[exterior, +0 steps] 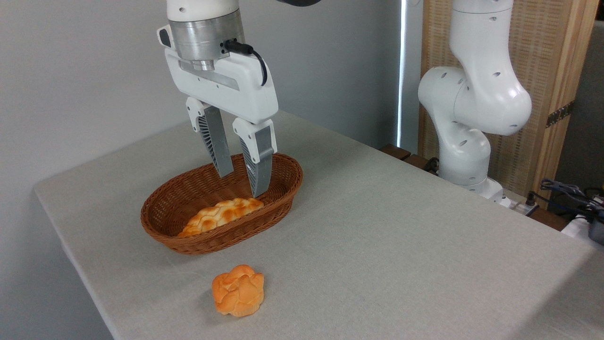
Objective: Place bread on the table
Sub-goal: 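Lower the open gripper into the basket over the braided bread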
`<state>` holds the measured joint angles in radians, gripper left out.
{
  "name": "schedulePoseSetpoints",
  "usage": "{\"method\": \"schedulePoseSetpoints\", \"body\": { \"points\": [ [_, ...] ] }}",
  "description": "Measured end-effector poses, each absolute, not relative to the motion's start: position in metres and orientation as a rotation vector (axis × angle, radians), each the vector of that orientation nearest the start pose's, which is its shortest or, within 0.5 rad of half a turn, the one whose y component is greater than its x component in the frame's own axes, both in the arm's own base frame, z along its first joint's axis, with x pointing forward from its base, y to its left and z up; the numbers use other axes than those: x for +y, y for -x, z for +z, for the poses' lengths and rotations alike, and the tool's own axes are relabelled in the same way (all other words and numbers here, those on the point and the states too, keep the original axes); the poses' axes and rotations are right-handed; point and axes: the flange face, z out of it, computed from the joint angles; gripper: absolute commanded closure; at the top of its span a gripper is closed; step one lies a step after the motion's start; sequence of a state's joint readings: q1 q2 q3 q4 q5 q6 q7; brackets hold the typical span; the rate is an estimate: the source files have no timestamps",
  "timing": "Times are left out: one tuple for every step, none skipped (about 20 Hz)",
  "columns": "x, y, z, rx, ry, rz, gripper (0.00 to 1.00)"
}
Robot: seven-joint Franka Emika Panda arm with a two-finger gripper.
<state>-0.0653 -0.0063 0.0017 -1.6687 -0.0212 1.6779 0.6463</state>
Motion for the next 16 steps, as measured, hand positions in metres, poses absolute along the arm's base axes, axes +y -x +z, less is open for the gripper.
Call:
{"method": "schedulePoseSetpoints", "body": {
  "points": [
    [-0.041,-0.559,0.590,1.102,2.982,-0.041,0.00],
    [-0.045,-0.559,0.589,1.110,3.007,-0.050,0.00],
    [-0.049,-0.559,0.587,1.118,3.027,-0.055,0.00],
    [-0.053,-0.559,0.585,1.130,3.037,-0.052,0.00],
    [-0.062,-0.558,0.581,1.152,3.039,-0.042,0.00],
    [-0.072,-0.556,0.576,1.180,3.035,-0.026,0.00],
    [-0.083,-0.554,0.571,1.207,3.028,-0.009,0.00],
    [-0.093,-0.553,0.565,1.218,3.026,-0.003,0.00],
    [-0.103,-0.553,0.560,1.208,3.030,-0.012,0.00],
    [-0.114,-0.552,0.553,1.194,3.036,-0.027,0.00],
    [-0.125,-0.552,0.545,1.188,3.037,-0.042,0.00],
    [-0.136,-0.551,0.537,1.193,3.035,-0.054,0.00],
    [-0.144,-0.551,0.529,1.197,3.032,-0.066,0.00],
    [-0.152,-0.551,0.521,1.208,3.026,-0.080,0.00],
    [-0.158,-0.550,0.513,1.220,3.020,-0.092,0.00],
    [-0.163,-0.550,0.505,1.229,3.015,-0.103,0.00]
  ]
}}
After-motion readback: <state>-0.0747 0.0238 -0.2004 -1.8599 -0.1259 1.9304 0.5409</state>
